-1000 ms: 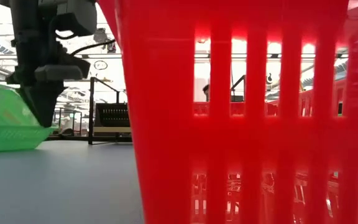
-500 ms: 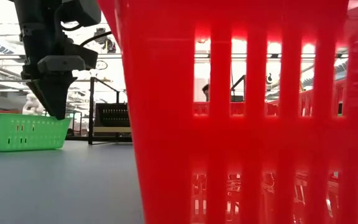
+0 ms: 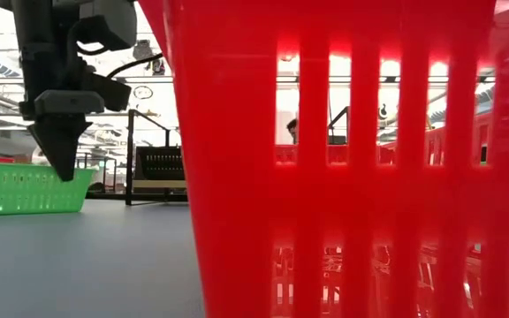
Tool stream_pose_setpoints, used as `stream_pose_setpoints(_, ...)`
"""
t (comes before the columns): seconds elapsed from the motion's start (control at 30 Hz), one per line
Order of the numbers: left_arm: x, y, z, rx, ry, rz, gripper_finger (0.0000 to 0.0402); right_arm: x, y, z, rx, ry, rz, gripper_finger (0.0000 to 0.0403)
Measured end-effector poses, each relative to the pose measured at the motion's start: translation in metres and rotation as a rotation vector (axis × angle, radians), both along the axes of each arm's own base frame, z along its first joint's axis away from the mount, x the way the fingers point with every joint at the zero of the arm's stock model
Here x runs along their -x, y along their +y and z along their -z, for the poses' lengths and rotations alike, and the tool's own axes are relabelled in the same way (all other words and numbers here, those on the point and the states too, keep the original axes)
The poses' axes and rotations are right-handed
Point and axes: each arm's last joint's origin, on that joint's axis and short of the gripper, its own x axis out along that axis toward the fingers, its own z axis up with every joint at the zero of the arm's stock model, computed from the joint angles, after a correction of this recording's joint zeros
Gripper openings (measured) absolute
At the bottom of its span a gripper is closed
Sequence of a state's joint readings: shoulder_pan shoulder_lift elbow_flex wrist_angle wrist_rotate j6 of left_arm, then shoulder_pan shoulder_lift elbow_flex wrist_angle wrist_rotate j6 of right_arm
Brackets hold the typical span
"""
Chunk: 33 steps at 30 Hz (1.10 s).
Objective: Stack baskets on shelf by color
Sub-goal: Stack the left green bin on top of the green bin on the shelf
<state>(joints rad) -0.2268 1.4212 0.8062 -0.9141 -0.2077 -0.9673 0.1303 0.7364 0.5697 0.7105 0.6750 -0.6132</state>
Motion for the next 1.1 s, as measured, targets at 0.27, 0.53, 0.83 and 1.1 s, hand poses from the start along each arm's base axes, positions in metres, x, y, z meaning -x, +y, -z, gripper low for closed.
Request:
stream_pose_setpoints(0.27,-0.023,-0.008,-0.039,0.025,-0.086,0.187,0.0008,0.000,0.000,0.000,0.000,0.001,0.000,0.0130)
stream_pose_setpoints(0.53,-0.056,-0.030,-0.127,0.068,-0.403,0.475,0.0008,0.000,0.000,0.000,-0.017,-0.006,-0.006,0.0130)
stream_pose_setpoints(0.83,-0.068,-0.042,-0.199,-0.390,-0.629,0.883,0.0007,-0.001,0.000,0.002,-0.042,-0.010,-0.018,0.0130)
stream_pose_setpoints(1.1,-0.106,0.037,-0.173,-0.625,-0.374,0.722,0.0007,-0.001,0.002,0.003,-0.054,-0.006,-0.032,0.0130)
